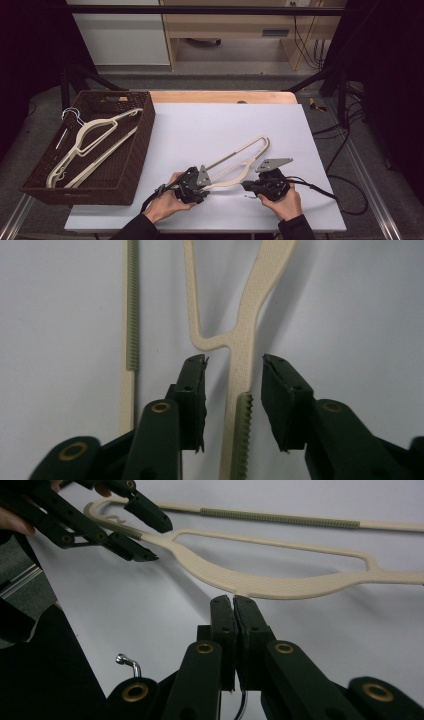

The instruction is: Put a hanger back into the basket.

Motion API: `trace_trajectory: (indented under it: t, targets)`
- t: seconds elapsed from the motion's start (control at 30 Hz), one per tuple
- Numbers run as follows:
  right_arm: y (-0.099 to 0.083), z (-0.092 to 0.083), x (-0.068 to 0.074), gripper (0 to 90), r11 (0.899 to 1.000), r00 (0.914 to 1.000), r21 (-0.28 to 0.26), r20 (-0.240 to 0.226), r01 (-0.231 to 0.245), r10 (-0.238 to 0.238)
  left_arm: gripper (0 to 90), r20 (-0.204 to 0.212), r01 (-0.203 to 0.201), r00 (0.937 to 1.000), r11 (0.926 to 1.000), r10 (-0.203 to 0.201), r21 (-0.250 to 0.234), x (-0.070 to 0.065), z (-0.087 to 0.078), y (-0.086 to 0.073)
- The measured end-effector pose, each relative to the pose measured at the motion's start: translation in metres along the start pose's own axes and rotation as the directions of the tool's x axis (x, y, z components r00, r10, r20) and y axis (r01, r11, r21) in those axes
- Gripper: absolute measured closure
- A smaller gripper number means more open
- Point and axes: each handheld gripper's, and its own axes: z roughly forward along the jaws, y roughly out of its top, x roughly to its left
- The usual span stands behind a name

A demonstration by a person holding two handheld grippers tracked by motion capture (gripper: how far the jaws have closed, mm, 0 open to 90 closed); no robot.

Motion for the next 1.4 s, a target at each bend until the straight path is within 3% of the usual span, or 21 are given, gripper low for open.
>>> trace_trajectory:
  t: [0.17, 0.2, 0.33, 0.4, 0.5, 0.63, 0.73, 0.83, 1.1, 1.3, 1.4]
  targets:
    - [0.001, -0.001, -0.001, 88.0, 1.000, 1.0000, -0.005, -0.008, 0.000, 0.000, 78.7, -0.026, -0.024, 0.9994, 0.9994, 0.025, 0.026, -0.003, 0.002, 0.001]
    - [0.002, -0.002, -0.001, 88.0, 1.000, 1.0000, -0.005, -0.008, -0.003, 0.003, 78.7, -0.025, -0.012, 0.9996, 0.9999, 0.012, 0.010, -0.004, 0.002, 0.001]
    - [0.002, -0.003, -0.001, 87.6, 1.000, 0.9999, -0.017, -0.012, -0.008, 0.007, 80.0, -0.039, -0.039, 0.9985, 0.9992, 0.040, 0.010, -0.006, -0.001, 0.001]
    - [0.002, -0.004, -0.001, 86.8, 1.000, 0.9999, -0.023, -0.013, -0.010, 0.010, 80.3, -0.041, -0.035, 0.9986, 0.9993, 0.034, -0.010, -0.006, -0.002, 0.001]
    - [0.002, -0.009, -0.002, 80.2, 0.998, 0.9998, -0.069, -0.019, -0.001, 0.000, 80.9, -0.057, -0.046, 0.9973, 0.9989, 0.045, -0.011, -0.007, -0.004, 0.001]
    - [0.003, -0.021, -0.006, 68.7, 0.988, 0.9997, -0.154, 0.020, -0.008, 0.011, 81.3, -0.063, -0.042, 0.9972, 0.9986, 0.040, -0.031, -0.007, -0.007, 0.001]
    - [0.002, -0.033, -0.011, 60.3, 0.968, 0.9984, -0.250, 0.052, -0.007, 0.021, 81.5, -0.061, -0.034, 0.9977, 0.9984, 0.031, -0.046, -0.005, -0.009, 0.001]
    - [0.000, -0.041, -0.017, 52.7, 0.952, 0.9948, -0.304, 0.092, -0.014, 0.044, 81.9, -0.064, -0.023, 0.9978, 0.9972, 0.018, -0.071, -0.003, -0.015, 0.000]
    - [-0.011, -0.042, -0.033, 41.5, 0.942, 0.9864, -0.333, 0.135, -0.045, 0.094, 83.7, -0.104, -0.011, 0.9946, 0.9940, 0.000, -0.109, 0.009, -0.032, -0.003]
    - [-0.013, -0.039, -0.035, 25.0, 0.941, 0.9854, -0.337, 0.160, -0.002, 0.059, 85.4, -0.115, 0.008, 0.9930, 0.9883, -0.026, -0.153, 0.014, -0.041, -0.005]
    - [-0.013, -0.039, -0.035, 20.8, 0.939, 0.9848, -0.345, 0.168, 0.015, 0.046, 85.5, -0.097, 0.040, 0.9935, 0.9802, -0.060, -0.194, 0.018, -0.048, -0.007]
